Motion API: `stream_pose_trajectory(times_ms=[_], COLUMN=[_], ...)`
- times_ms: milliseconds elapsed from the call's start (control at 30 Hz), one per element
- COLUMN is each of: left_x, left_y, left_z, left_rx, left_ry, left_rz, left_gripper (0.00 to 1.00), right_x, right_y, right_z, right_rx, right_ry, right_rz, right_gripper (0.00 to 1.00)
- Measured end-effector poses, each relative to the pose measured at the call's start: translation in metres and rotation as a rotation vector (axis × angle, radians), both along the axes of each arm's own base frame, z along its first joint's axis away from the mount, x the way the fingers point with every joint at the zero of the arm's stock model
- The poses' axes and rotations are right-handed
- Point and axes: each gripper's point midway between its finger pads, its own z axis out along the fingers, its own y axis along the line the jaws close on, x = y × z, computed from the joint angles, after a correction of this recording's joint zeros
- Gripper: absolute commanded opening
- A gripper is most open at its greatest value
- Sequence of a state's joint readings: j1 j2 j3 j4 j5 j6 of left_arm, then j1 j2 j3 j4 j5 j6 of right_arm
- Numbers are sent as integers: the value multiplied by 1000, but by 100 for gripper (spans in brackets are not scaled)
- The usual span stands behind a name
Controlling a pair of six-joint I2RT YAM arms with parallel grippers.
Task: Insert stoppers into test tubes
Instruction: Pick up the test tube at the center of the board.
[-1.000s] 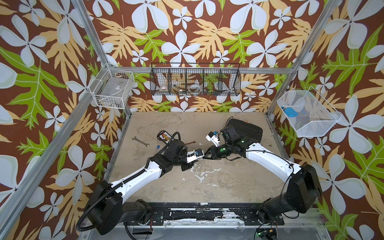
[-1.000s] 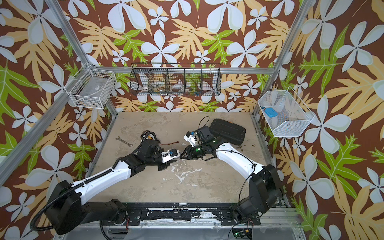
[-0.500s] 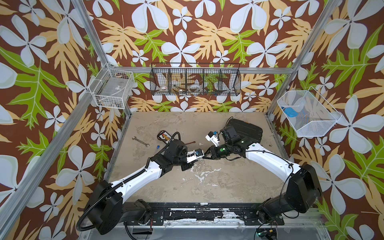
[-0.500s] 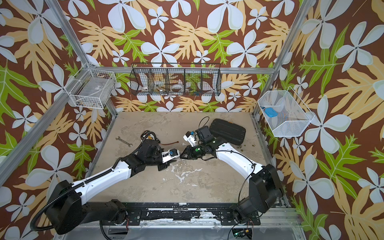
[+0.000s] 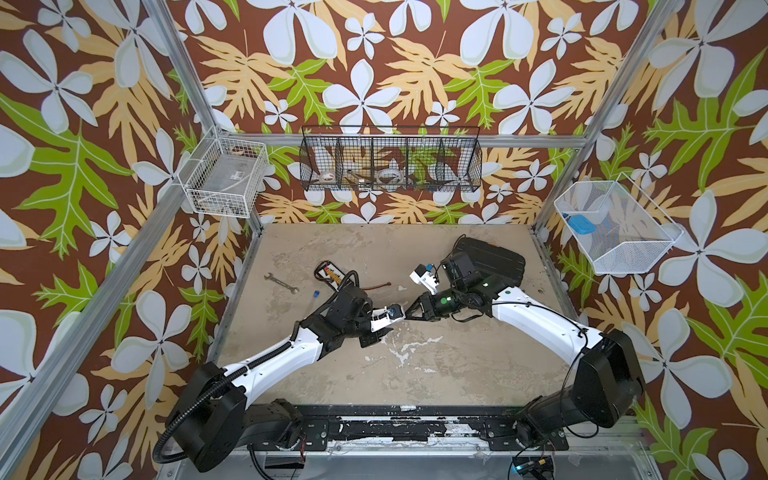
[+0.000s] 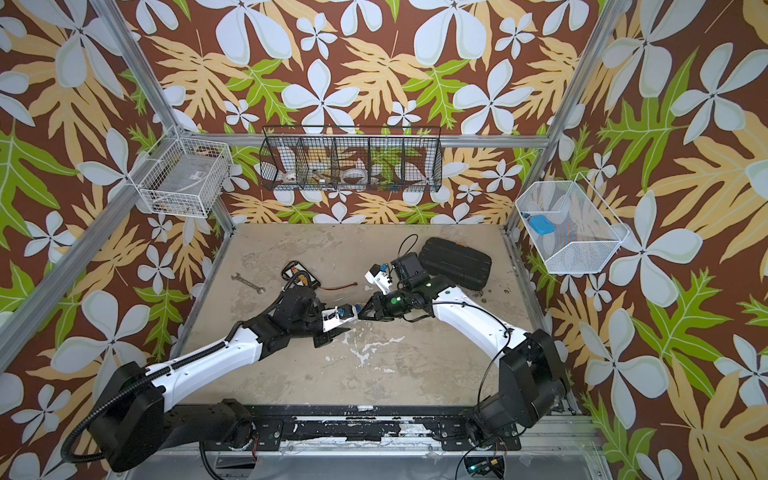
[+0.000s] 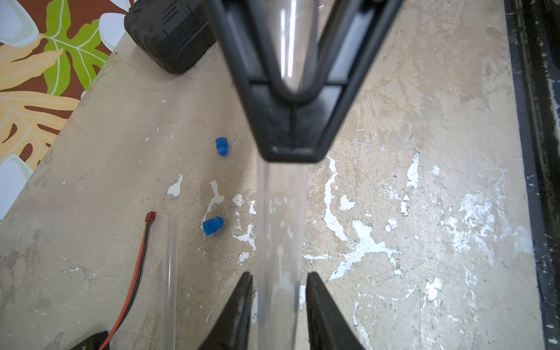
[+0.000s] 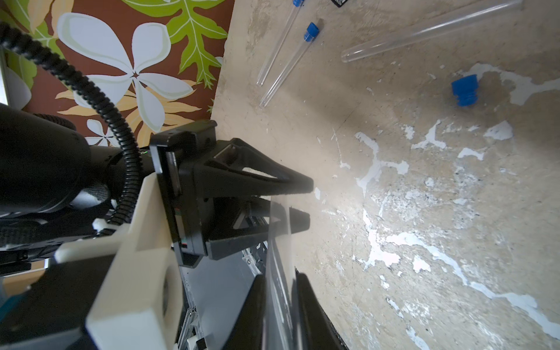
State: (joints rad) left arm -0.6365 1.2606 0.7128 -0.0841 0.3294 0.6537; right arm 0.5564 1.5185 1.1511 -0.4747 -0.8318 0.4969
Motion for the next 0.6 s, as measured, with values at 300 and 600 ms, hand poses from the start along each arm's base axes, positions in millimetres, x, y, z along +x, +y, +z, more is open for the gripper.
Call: stream_pose_trajectory(times_ms=[300, 600], left_x=[1, 1], left_y=[0, 1], left_z=[2, 6], left_rx=[-7, -7], left_ry=[-21, -35], left_rz=[1, -3], left_gripper=[17, 4], right_x=[-3, -2], right_y=[2, 2], right_z=[2, 5], right_rx=[15, 20], right_ry=[12, 8], right_rz=[15, 19], right_gripper=[18, 34])
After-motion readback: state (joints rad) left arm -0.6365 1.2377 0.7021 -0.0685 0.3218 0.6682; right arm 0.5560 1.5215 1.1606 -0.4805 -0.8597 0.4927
